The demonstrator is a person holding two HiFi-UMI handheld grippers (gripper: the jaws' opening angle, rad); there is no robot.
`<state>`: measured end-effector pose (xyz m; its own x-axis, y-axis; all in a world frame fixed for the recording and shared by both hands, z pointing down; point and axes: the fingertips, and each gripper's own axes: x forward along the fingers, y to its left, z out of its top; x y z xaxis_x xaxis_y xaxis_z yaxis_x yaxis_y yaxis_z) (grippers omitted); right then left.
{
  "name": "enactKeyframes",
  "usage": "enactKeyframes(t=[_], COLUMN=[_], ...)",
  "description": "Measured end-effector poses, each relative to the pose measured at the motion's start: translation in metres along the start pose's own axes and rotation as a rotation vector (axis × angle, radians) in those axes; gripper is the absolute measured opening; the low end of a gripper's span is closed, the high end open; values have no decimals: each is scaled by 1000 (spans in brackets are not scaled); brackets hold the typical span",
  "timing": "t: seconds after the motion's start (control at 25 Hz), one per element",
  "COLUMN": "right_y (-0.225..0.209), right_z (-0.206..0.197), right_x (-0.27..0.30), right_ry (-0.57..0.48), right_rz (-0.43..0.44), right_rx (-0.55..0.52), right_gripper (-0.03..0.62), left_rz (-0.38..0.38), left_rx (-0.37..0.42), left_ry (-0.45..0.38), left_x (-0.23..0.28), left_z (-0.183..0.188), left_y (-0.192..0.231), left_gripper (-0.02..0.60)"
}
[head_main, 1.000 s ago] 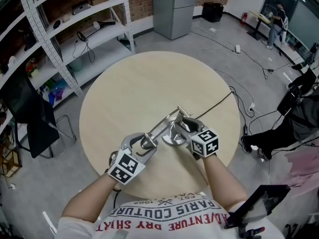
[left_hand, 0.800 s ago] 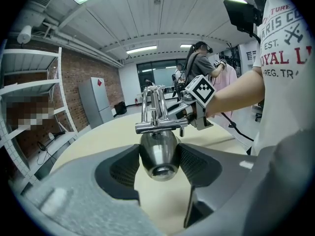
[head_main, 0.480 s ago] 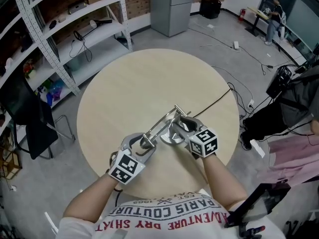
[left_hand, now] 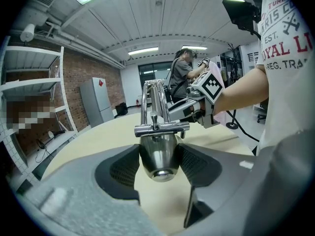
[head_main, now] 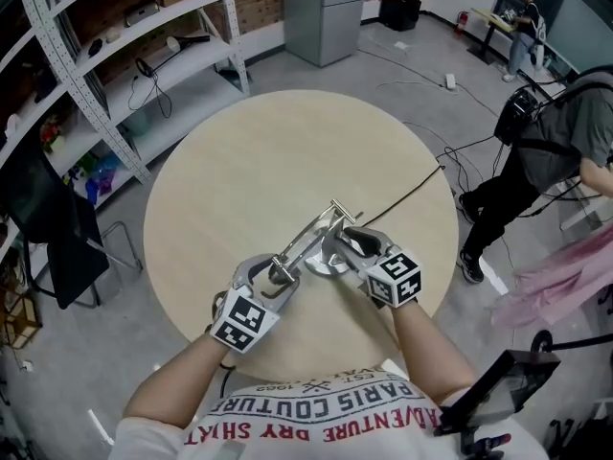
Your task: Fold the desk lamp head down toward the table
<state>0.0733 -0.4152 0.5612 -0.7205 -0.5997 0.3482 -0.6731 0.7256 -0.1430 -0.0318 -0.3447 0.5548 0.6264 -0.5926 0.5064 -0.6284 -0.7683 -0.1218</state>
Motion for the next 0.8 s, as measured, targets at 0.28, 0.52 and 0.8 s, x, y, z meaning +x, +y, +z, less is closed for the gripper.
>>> enactKeyframes(t=[0.28, 0.52, 0.8], right_y=[-16, -20, -26], right_z=[-16, -29, -38], right_x=[-9, -18, -25], right_ry=[0, 7, -8], right_rz=[-62, -76, -81], right_rx=[54, 71, 109], right_gripper=[48, 38, 26], left_rz=[4, 6, 5], left_rx=[-4, -10, -9], left_ry=[-4, -5, -3], left_x=[11, 22, 34], left_z=[-6, -10, -16], left_y=[2, 1, 2], left_gripper=[242, 242, 244])
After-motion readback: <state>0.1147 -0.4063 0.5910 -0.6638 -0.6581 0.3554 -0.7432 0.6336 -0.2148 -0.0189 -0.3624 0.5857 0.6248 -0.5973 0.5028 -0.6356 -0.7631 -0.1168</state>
